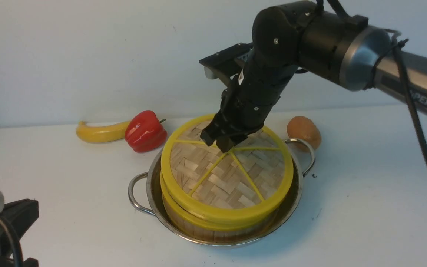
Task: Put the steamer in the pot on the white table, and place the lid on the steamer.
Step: 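Place the bamboo steamer lid onto the steamer basket in the pot with the right gripper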
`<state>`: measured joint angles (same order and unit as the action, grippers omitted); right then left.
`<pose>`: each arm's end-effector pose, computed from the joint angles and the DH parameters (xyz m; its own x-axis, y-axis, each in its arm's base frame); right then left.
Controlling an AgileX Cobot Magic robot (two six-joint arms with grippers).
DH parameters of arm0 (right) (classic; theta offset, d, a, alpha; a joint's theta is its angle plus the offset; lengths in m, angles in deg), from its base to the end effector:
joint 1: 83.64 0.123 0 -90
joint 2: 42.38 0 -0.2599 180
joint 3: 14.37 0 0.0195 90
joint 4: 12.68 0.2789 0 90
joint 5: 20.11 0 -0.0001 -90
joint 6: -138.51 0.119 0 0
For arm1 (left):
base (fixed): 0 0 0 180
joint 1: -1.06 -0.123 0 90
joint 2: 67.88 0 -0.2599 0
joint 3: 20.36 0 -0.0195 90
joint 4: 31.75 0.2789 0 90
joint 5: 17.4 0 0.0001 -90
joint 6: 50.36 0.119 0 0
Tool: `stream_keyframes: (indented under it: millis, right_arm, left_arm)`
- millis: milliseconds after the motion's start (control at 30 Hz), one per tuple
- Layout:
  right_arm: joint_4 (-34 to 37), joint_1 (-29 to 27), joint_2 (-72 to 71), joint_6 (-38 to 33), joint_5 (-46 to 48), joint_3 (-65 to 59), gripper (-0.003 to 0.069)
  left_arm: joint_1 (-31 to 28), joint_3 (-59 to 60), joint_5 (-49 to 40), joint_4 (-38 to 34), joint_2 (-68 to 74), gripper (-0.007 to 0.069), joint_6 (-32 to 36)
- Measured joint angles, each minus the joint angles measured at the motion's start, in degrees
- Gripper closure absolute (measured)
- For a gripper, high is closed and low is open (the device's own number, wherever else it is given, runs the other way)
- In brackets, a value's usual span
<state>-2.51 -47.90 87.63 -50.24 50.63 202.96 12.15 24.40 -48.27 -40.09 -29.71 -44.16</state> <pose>0.3785 0.2968 0.2162 -0.7159 -0.6287 -0.3037 -0.6851 0.7164 0.1317 0.1738 -0.0431 0.2898 -0.3961 0.0604 -0.9162 0.2521 0.9666 -0.0453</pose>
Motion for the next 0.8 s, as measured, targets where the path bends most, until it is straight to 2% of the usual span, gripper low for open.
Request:
stream_keyframes:
  millis: [800]
  right_arm:
    - [0.45,0.0,2.88,-0.79,0.05,0.0,0.0518]
  left_arm:
    - [0.0,0.0,0.0,0.0,0.0,0.0625,0.21]
